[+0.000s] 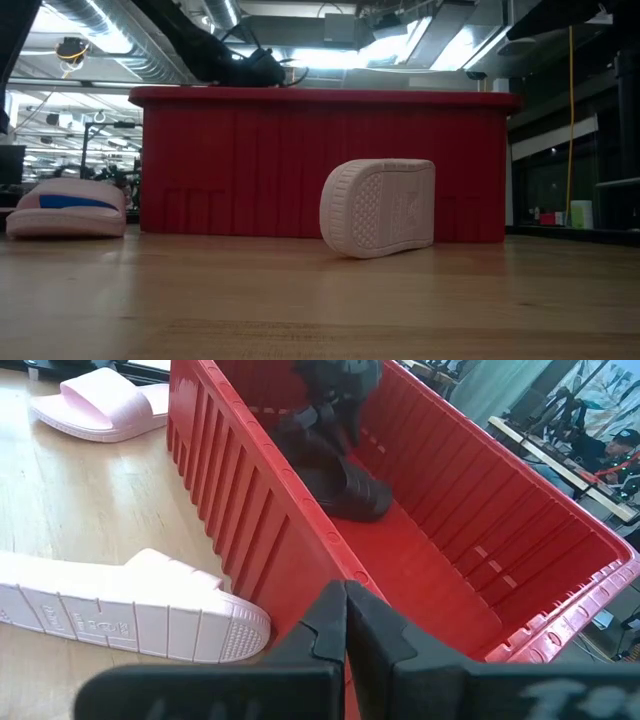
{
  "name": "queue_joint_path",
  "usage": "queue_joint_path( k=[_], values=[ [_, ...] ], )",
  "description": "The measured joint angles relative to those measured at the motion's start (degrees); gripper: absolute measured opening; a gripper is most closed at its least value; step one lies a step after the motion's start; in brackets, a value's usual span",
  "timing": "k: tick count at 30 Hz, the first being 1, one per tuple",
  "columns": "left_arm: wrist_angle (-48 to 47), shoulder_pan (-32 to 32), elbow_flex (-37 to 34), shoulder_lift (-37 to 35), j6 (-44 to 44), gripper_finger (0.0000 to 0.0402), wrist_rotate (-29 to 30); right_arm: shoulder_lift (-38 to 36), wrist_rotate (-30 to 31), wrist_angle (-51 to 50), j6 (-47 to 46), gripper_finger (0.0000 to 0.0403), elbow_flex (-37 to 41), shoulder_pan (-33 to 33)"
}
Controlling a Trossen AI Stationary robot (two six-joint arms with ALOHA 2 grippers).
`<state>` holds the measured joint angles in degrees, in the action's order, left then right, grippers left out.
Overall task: Pick and place slides into bin
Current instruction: Put the left pink slide into the red bin
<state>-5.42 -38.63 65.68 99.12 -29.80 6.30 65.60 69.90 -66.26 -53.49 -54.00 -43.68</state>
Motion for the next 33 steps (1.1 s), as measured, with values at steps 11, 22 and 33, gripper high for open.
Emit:
queue_joint_path(
  k=[11,22,33],
  values=[
    [-0.9,0.1,0.0,-4.3,1.9,0.013,-0.1,0.0,0.0,0.0,0.0,0.001,0.0,0.0],
    [-1.4,2.0,0.0,-11.9,2.1,0.0125,-0.1,0.0,0.0,0.0,0.0,0.001,0.0,0.0],
    [-5.0,4.7,0.0,-23.3,-0.5,0.0091,0.0,0.0,0.0,0.2,-0.2,0.001,0.0,0.0]
  ],
)
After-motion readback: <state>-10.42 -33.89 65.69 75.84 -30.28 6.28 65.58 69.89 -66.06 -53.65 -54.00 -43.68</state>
